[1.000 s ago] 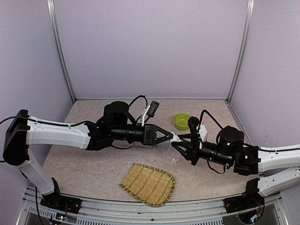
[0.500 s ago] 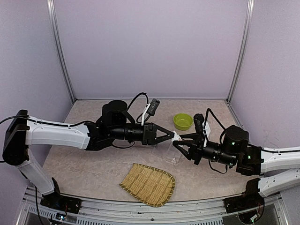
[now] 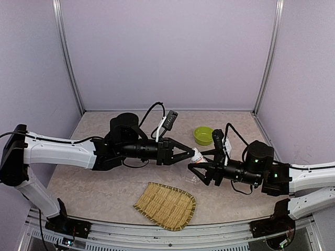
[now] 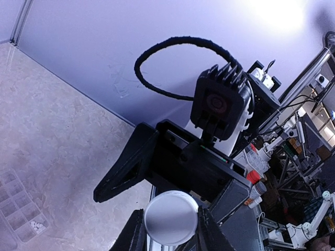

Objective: Sort the pills into containers
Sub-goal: Pass from the right arm to the left, then place the pill bottle at the center of the board.

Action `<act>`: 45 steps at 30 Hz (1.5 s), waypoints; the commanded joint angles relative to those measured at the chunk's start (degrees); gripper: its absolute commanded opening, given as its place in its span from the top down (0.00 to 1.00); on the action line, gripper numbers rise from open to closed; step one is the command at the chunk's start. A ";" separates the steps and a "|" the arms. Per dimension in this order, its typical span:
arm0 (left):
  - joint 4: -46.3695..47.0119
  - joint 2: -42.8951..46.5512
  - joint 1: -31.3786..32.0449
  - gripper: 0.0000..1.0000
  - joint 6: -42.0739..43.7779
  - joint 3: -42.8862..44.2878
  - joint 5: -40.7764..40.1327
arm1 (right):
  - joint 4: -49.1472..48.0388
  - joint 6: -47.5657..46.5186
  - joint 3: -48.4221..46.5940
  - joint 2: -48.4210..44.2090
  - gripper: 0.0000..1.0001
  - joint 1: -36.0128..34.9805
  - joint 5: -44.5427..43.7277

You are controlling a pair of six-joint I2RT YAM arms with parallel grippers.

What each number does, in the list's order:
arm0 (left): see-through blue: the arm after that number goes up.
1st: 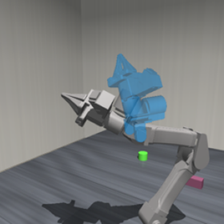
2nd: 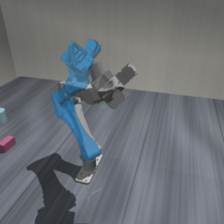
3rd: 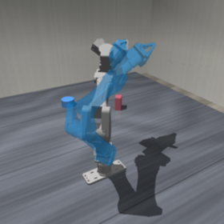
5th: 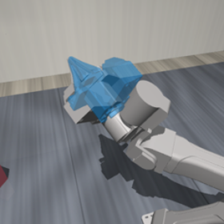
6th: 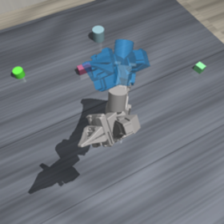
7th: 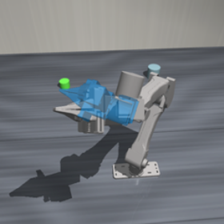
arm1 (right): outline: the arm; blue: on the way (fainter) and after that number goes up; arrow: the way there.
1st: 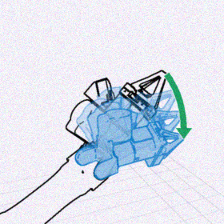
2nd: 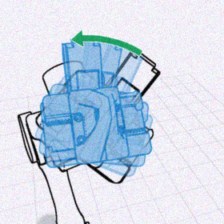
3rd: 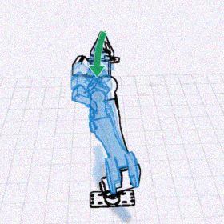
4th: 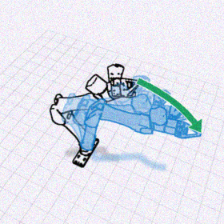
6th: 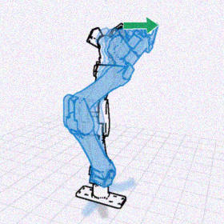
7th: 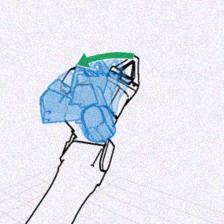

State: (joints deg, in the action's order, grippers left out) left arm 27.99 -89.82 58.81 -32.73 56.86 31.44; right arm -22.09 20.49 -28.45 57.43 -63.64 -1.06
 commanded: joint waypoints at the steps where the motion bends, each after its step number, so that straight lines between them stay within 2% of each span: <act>1: 1.30 1.60 -0.65 0.85 0.62 -0.64 -0.71 | 1.65 -0.82 -2.03 -0.10 0.20 -0.26 -1.95; 7: -3.02 2.16 -1.77 0.85 1.85 -0.79 -4.64 | 3.06 -2.03 -1.89 -1.49 0.06 -0.26 -4.22; 14: -5.43 3.24 -3.82 0.85 2.19 -2.12 -7.37 | 3.91 -2.78 -1.85 -1.22 0.00 -0.11 -5.84; 24: -12.36 7.48 -7.64 0.85 4.47 -5.70 -14.90 | 3.90 -3.23 -1.96 -0.03 0.00 0.42 -6.30; 38: -24.62 14.90 -16.51 0.86 9.25 -9.81 -25.61 | 4.76 -2.58 -2.40 1.95 0.00 1.10 -9.56; 45: -25.38 17.77 -20.66 0.86 9.14 -12.99 -26.25 | 5.06 -1.79 -2.64 3.57 0.00 1.71 -11.24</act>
State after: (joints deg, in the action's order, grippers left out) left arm 3.90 -74.41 40.05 -24.75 45.50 6.90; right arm -17.61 17.78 -29.41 60.01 -62.57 -10.26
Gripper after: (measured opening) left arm 0.271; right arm 0.999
